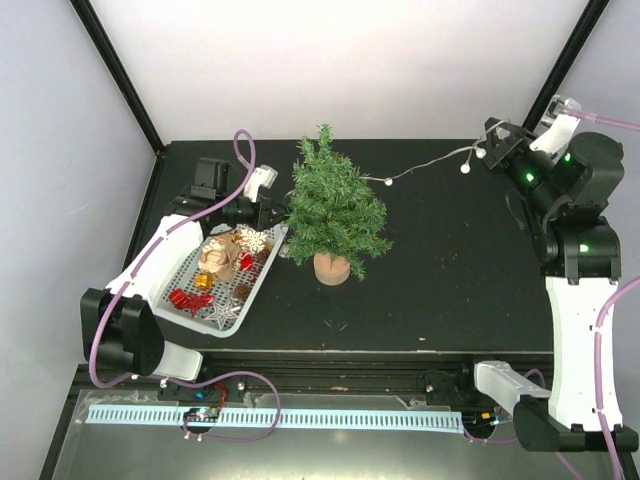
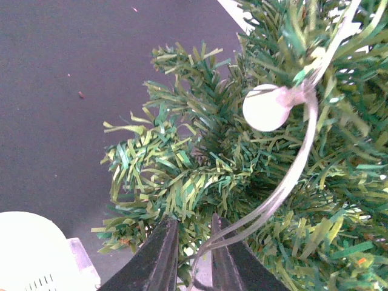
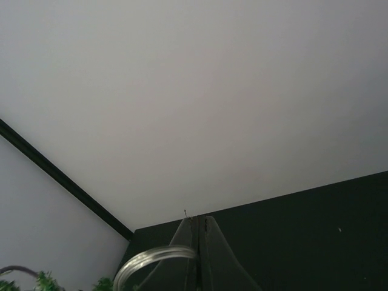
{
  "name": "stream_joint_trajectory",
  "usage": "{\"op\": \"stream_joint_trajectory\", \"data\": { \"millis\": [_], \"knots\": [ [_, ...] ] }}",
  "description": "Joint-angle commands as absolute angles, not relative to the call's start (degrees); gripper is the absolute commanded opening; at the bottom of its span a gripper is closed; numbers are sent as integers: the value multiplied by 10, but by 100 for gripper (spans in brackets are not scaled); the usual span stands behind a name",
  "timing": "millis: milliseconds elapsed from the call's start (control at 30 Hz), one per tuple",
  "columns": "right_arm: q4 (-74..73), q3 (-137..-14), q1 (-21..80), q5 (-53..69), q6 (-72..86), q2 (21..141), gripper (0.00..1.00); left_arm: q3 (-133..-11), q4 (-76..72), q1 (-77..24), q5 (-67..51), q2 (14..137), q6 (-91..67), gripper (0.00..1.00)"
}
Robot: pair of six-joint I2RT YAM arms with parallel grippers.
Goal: Decorate the small christmas tree
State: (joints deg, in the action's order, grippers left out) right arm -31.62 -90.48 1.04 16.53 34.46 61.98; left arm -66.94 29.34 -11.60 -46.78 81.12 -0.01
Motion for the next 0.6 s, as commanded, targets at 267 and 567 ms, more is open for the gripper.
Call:
{"op": "stream_joint_trajectory", "data": {
  "millis": [267,567],
  "knots": [
    [-426,-900,18,166,300,538,1,-670,333,-125,-504,803,32,46],
    [-450,-866,19,144,290,518,1,-719,390,-125,-434,796,73,97]
  ]
}}
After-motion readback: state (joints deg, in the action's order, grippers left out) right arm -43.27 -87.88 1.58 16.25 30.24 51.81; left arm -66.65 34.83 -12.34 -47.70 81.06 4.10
